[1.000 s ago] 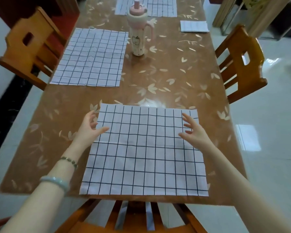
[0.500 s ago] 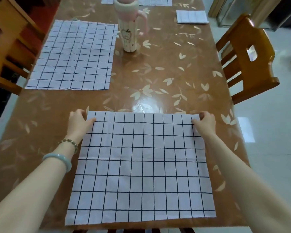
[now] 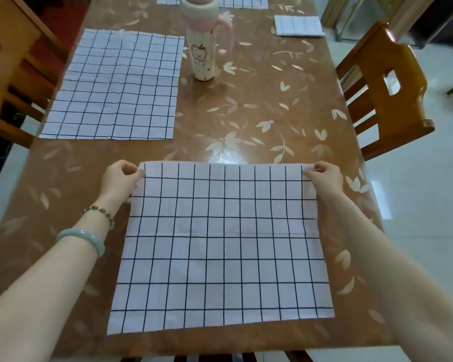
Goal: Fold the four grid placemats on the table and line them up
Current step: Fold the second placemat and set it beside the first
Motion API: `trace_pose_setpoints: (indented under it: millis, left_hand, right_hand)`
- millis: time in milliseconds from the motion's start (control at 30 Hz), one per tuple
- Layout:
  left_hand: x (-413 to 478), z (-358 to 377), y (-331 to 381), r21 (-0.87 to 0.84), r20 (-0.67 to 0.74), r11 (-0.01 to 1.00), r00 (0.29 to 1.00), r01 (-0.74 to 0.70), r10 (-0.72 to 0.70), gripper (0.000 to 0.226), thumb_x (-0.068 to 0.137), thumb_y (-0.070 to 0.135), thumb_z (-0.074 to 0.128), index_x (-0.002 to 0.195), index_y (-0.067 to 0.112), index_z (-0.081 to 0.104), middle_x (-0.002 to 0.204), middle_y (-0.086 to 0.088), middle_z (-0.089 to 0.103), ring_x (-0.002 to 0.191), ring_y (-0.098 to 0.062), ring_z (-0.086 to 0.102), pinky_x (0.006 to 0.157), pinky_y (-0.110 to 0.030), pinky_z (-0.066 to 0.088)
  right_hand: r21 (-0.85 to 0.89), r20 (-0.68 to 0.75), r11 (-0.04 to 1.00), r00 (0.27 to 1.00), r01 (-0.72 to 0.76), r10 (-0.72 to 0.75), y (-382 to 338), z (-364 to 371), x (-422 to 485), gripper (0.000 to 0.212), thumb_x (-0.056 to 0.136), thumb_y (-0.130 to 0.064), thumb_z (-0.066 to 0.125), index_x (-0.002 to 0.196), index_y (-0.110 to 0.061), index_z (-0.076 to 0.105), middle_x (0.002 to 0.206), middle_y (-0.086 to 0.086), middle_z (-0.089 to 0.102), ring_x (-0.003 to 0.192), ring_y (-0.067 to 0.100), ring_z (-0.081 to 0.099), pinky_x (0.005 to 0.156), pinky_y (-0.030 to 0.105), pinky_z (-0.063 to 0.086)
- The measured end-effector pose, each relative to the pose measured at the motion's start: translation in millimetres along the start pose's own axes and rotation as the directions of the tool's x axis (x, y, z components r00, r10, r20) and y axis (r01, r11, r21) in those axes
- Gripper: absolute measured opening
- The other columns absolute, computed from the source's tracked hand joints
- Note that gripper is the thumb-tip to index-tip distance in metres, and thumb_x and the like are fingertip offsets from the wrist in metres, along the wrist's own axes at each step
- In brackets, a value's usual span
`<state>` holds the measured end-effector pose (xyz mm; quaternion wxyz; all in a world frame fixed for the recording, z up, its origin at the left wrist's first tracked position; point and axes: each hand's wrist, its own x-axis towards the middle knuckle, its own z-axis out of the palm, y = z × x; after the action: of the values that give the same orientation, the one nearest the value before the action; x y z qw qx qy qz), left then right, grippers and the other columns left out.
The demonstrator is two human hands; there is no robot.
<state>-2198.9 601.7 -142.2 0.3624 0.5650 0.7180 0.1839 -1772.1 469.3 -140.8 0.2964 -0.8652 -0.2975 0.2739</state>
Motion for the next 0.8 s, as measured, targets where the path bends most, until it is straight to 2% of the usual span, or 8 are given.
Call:
trace_pose_setpoints:
  millis: [100,200,333,433,500,533,667,800]
  left_hand:
    - [0,-21,16,-0.131,0.026,0.989,0.997,-0.071,0.075,0.021,0.088,0.018,0.068,0.102,0.006,0.059,0.107,-0.01,0.064,0.077,-0.024,0.067,0.054,-0.018,0.054]
    - [-12,-44,36,-0.259,0.004,0.958,0.991,-0.125,0.131,0.027,0.087,0.01,0.069,0.11,0.009,0.055,0.099,-0.006,0.065,0.066,-0.01,0.068,0.053,-0.006,0.047]
    - [-38,-77,39,-0.229,-0.02,0.946,0.973,-0.23,0.232,0.018,0.083,0.011,0.073,0.098,0.011,0.064,0.085,-0.001,0.068,0.062,0.003,0.066,0.061,-0.005,0.047]
    - [-57,-100,22,-0.156,0.018,0.951,0.962,-0.267,0.273,0.009,0.076,0.014,0.079,0.079,0.017,0.071,0.081,0.006,0.073,0.075,0.001,0.064,0.074,-0.014,0.049]
    - [-75,-110,10,-0.101,0.07,0.968,0.969,-0.228,0.236,0.01,0.074,0.016,0.08,0.076,0.022,0.072,0.072,0.015,0.072,0.069,0.008,0.063,0.068,-0.01,0.047]
    - [-85,-113,5,-0.079,0.114,0.977,0.972,-0.2,0.208,0.01,0.074,0.015,0.081,0.077,0.021,0.073,0.071,0.016,0.072,0.065,0.008,0.063,0.064,-0.01,0.047]
    - [-121,-110,-28,-0.09,0.294,0.992,0.95,-0.084,0.107,0.015,0.074,0.002,0.078,0.078,0.016,0.078,0.08,-0.003,0.076,0.066,-0.015,0.066,0.06,-0.025,0.054]
    - [-139,-94,-63,-0.007,0.377,0.997,0.923,-0.081,0.078,0.015,0.072,0.003,0.081,0.07,0.017,0.077,0.083,0.001,0.075,0.073,-0.015,0.07,0.072,-0.029,0.053]
  right_hand:
    - [0.079,-0.059,0.997,0.998,0.026,-0.021,-17,-13,-4,0.018,0.082,-0.03,0.071,0.092,-0.015,0.071,0.087,0.0,0.068,0.087,0.021,0.063,0.086,0.041,0.054]
    - [0.209,-0.077,0.975,0.995,0.071,-0.056,-37,-30,-21,0.015,0.084,-0.026,0.07,0.096,-0.017,0.068,0.088,-0.007,0.064,0.088,0.009,0.059,0.078,0.023,0.048]
    - [0.352,0.028,0.925,0.986,0.146,-0.166,-40,-58,-44,0.02,0.079,-0.028,0.075,0.094,-0.016,0.072,0.074,-0.003,0.063,0.068,0.011,0.056,0.066,0.021,0.045]
    - [0.4,0.177,0.912,0.969,0.088,-0.171,-14,-76,-59,0.039,0.059,-0.044,0.084,0.088,-0.019,0.076,0.08,0.005,0.071,0.075,0.016,0.064,0.065,0.022,0.052]
    - [0.395,0.249,0.917,0.954,0.058,-0.168,8,-84,-71,0.057,0.045,-0.054,0.087,0.087,-0.017,0.077,0.086,0.006,0.074,0.078,0.017,0.069,0.063,0.02,0.053]
    - [0.389,0.271,0.92,0.949,0.047,-0.163,17,-87,-80,0.057,0.045,-0.052,0.088,0.087,-0.015,0.076,0.087,0.006,0.074,0.079,0.018,0.07,0.062,0.018,0.053]
    - [0.239,0.307,0.971,0.946,0.026,-0.101,48,-86,-111,0.011,0.075,-0.008,0.077,0.085,-0.013,0.076,0.089,0.006,0.075,0.082,0.015,0.065,0.06,0.01,0.05]
    - [0.07,0.306,0.997,0.95,0.043,-0.062,72,-71,-131,0.016,0.076,-0.001,0.073,0.079,-0.016,0.075,0.083,0.002,0.074,0.072,0.009,0.064,0.062,0.013,0.05]
